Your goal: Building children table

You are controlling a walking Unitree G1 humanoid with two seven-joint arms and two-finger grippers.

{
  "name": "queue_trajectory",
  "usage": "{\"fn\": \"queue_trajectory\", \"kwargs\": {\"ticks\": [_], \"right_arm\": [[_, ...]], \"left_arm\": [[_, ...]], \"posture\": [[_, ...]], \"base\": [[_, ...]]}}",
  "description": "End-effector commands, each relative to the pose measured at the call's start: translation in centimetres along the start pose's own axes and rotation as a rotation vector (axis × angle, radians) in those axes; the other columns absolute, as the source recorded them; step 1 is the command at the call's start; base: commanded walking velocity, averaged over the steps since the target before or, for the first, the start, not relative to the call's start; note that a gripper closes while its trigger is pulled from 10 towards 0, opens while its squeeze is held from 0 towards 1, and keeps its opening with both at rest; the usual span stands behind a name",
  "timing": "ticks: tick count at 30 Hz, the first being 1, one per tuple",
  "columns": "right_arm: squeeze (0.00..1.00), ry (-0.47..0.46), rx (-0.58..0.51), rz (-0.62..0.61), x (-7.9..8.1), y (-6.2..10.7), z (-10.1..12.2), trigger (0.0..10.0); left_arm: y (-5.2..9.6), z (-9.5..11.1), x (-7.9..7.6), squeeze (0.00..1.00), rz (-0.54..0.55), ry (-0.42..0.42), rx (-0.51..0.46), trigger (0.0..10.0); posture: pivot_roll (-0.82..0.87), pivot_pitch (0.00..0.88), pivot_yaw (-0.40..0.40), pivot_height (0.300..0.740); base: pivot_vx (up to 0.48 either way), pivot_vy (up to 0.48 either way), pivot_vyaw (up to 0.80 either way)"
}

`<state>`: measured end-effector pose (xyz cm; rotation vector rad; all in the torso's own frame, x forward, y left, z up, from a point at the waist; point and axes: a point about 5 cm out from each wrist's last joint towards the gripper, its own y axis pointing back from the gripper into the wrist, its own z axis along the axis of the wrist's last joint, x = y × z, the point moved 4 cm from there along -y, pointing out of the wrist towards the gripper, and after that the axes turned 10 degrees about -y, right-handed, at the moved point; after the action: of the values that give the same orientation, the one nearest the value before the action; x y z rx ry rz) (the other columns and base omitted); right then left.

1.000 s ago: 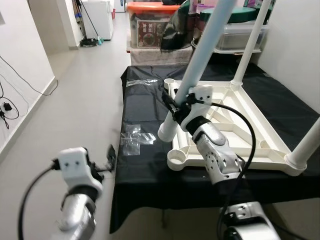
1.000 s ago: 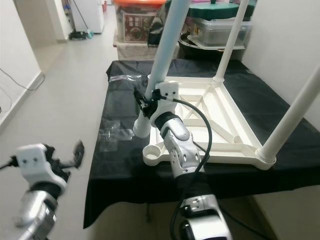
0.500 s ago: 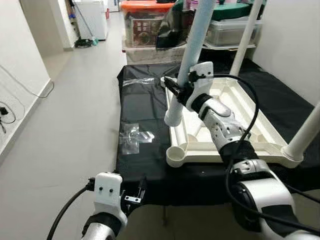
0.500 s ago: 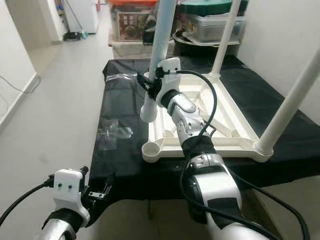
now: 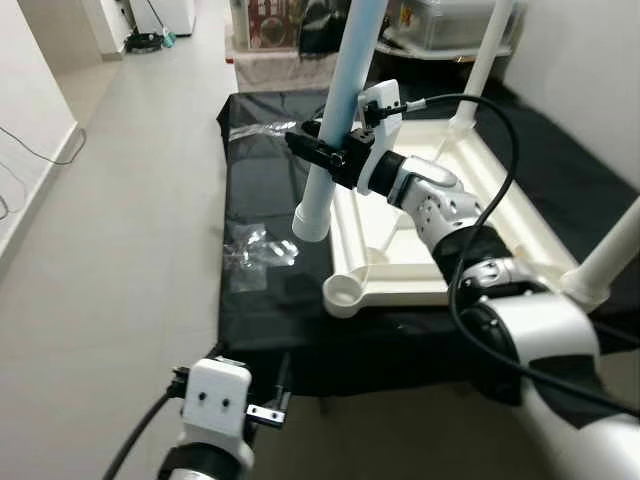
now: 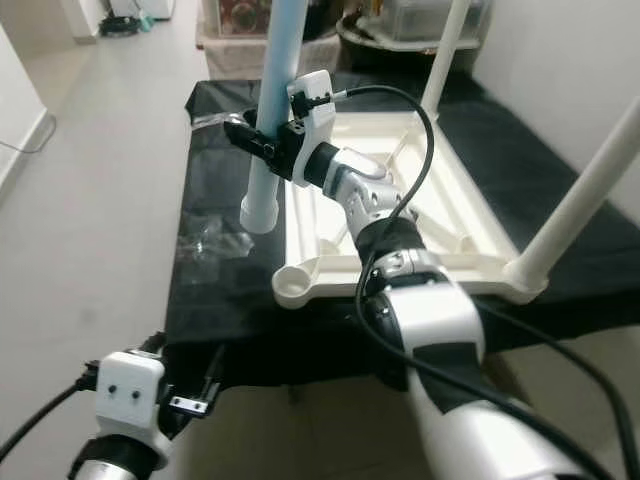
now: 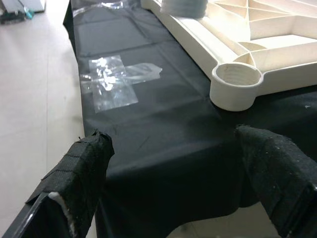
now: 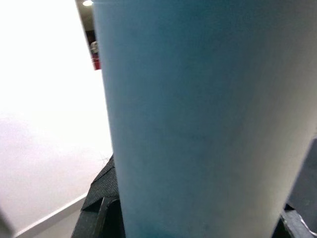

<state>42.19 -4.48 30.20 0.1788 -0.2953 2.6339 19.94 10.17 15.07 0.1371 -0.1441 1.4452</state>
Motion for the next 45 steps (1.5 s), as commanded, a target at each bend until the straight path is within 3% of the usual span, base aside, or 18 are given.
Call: {"fn": "queue_trajectory", "kwargs": {"ticks": [1,5,7,12,27,31,33,36,45], "right_arm": [[0.00,0.011,0.029,0.100,1.1,-0.2,0.5,10.0],[0.00,0.011,0.054,0.172,1.6,0.0,0.4,10.0],[0.00,-0.013,0.092,0.308,2.4,0.9,0.1,10.0],[0.00,-0.019,0.093,0.400,2.4,2.6,0.3,10.0],[0.00,0.035,0.176,0.449,1.5,5.5,-1.2,10.0],[0.00,0.042,0.189,0.454,1.5,5.7,-1.4,10.0],[0.00,0.053,0.210,0.472,1.6,5.8,-1.7,10.0],[0.00,0.057,0.214,0.476,1.7,5.7,-1.7,10.0],[0.00,0.122,0.259,0.435,1.5,5.2,-2.2,10.0]], "left_arm": [[0.5,0.2,-0.2,0.00,0.002,-0.009,0.010,10.0],[0.8,0.4,-0.5,0.00,0.002,-0.006,0.012,10.0],[1.5,0.8,-0.8,0.00,-0.001,0.009,0.017,10.0],[2.1,1.1,-1.4,0.00,-0.027,0.015,0.017,10.0],[2.4,1.2,-1.9,0.00,-0.078,-0.024,0.022,10.0],[2.3,1.2,-1.9,0.00,-0.096,-0.055,0.011,10.0],[2.0,1.1,-2.0,0.00,-0.169,-0.155,-0.019,10.0],[1.9,1.0,-1.9,0.00,-0.190,-0.181,-0.026,10.0],[1.8,0.6,-2.1,0.00,-0.202,-0.179,-0.017,10.0]], "posture": [[0.12,0.235,-0.052,0.740],[0.12,0.241,-0.057,0.740],[0.13,0.269,-0.062,0.740],[0.13,0.278,-0.053,0.740],[0.14,0.257,-0.036,0.740],[0.15,0.252,-0.034,0.740],[0.14,0.238,-0.030,0.740],[0.14,0.238,-0.030,0.740],[0.13,0.231,-0.031,0.740]], "base": [[0.000,0.000,0.00],[0.000,0.000,0.00],[0.000,0.000,0.00],[0.000,0.000,0.00],[0.000,0.000,0.00],[0.000,0.000,0.00],[0.000,0.000,0.00],[0.000,0.000,0.00],[0.000,0.000,0.00]]}}
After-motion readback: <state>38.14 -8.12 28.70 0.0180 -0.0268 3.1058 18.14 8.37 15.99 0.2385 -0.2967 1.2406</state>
